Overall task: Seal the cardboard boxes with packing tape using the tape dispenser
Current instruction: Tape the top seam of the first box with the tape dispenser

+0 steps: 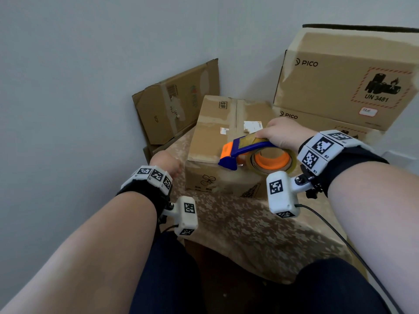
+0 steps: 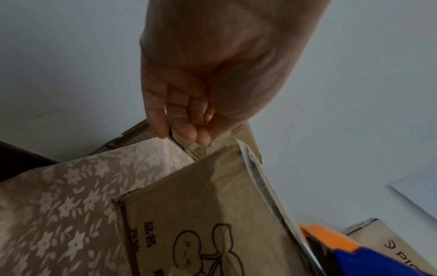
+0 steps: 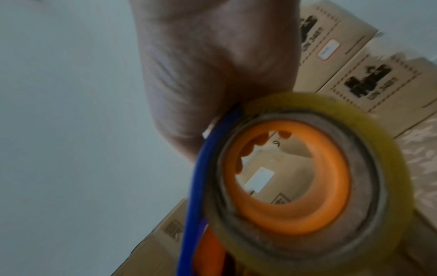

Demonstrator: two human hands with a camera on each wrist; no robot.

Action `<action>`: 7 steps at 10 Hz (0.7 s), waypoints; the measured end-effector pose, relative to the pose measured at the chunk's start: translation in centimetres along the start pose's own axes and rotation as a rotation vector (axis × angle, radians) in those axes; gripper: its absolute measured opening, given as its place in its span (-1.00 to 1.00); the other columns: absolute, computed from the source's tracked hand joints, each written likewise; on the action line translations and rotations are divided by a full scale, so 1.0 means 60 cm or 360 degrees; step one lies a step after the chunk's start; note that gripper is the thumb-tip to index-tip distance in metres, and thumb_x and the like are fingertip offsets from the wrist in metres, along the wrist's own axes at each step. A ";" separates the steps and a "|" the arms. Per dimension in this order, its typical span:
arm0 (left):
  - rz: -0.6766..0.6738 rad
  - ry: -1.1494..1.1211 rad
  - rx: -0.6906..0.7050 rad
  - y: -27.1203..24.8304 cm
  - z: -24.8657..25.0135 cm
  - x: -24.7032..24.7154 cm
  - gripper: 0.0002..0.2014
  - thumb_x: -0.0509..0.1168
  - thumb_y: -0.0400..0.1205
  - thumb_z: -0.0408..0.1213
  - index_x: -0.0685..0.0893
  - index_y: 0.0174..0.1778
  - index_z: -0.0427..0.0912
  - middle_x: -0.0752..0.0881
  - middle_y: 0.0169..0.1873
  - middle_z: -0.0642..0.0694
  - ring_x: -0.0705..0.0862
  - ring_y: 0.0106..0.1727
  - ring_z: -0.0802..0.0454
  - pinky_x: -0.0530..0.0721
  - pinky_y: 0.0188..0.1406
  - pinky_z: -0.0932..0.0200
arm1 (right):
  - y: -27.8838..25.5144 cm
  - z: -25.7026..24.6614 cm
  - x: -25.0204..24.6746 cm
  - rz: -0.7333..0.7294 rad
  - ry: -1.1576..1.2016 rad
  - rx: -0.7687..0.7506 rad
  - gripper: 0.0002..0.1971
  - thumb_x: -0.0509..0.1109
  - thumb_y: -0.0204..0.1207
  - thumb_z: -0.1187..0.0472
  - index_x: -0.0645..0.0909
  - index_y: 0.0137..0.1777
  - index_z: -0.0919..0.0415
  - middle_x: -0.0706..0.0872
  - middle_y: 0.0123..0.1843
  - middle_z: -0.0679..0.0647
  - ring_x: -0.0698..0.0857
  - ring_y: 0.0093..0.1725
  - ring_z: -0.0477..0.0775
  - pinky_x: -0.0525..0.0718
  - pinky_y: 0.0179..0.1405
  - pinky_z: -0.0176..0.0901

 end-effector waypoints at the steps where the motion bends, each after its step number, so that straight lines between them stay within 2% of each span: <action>1: -0.0039 0.0020 -0.0019 -0.009 -0.006 0.009 -0.72 0.21 0.64 -0.42 0.48 -0.41 -0.17 0.55 -0.47 -0.04 0.52 -0.47 0.08 0.50 -0.47 0.22 | -0.007 -0.016 0.018 0.0103 -0.0202 -0.0032 -0.80 0.11 0.67 0.29 0.56 -0.07 0.26 0.59 0.05 0.19 0.57 0.01 0.19 0.53 -0.01 -0.01; 2: -0.0044 -0.0026 0.0010 -0.008 -0.012 0.013 -0.71 0.18 0.67 -0.40 0.48 -0.41 -0.17 0.57 -0.44 -0.04 0.54 -0.44 0.06 0.52 -0.40 0.18 | 0.001 -0.009 0.032 0.0282 -0.0292 -0.0061 -0.76 0.03 0.65 0.16 0.51 -0.08 0.19 0.60 0.00 0.18 0.53 0.03 0.29 0.54 0.09 0.11; 3: -0.0072 -0.0061 0.0001 -0.014 -0.011 0.018 -0.68 0.12 0.72 -0.39 0.49 -0.39 -0.22 0.57 -0.44 -0.09 0.54 -0.43 0.02 0.55 -0.35 0.13 | -0.003 -0.001 0.043 0.0354 -0.0351 -0.0106 -0.68 0.00 0.60 0.02 0.55 -0.08 0.14 0.62 -0.09 0.17 0.53 -0.02 0.28 0.57 -0.01 0.09; 4: -0.0128 -0.0052 0.0016 -0.009 -0.015 0.020 -0.68 0.12 0.73 -0.34 0.54 -0.35 -0.30 0.62 -0.38 -0.18 0.60 -0.35 -0.10 0.65 -0.18 0.03 | -0.001 0.001 0.045 0.0368 -0.0419 -0.0129 -0.67 0.00 0.59 0.00 0.55 -0.09 0.13 0.61 -0.11 0.17 0.53 -0.05 0.26 0.54 -0.09 0.03; 5: -0.0092 0.0066 0.0022 -0.009 -0.029 0.012 -0.76 0.27 0.65 -0.27 0.52 -0.36 -0.16 0.63 -0.27 -0.13 0.62 -0.23 -0.11 0.69 -0.04 0.01 | 0.003 0.003 0.046 0.0389 -0.0460 -0.0138 -0.68 0.00 0.57 -0.01 0.54 -0.16 0.10 0.62 -0.12 0.17 0.55 -0.06 0.26 0.57 -0.08 0.04; 6: -0.0005 -0.0036 0.0074 0.006 -0.031 0.001 -0.74 0.29 0.62 -0.33 0.49 -0.39 -0.07 0.63 -0.17 -0.13 0.61 -0.10 -0.07 0.67 0.08 -0.02 | 0.002 0.003 0.045 0.0382 -0.0467 -0.0137 -0.71 0.01 0.55 0.00 0.48 -0.27 0.06 0.62 -0.15 0.17 0.56 -0.07 0.26 0.59 -0.10 0.05; 7: -0.0113 -0.0528 0.0048 -0.023 -0.002 -0.011 -0.72 0.14 0.71 -0.31 0.53 -0.34 -0.12 0.63 -0.34 -0.06 0.61 -0.34 0.01 0.58 -0.26 0.13 | 0.002 0.004 0.043 0.0384 -0.0453 -0.0139 -0.71 0.01 0.54 0.01 0.49 -0.27 0.06 0.62 -0.16 0.16 0.56 -0.09 0.26 0.60 -0.12 0.05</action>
Point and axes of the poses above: each hand's wrist, its own y-axis towards the middle knuckle, its own x-axis out of the palm, z = x × y, the point moved 1 cm from there along y, towards the middle knuckle
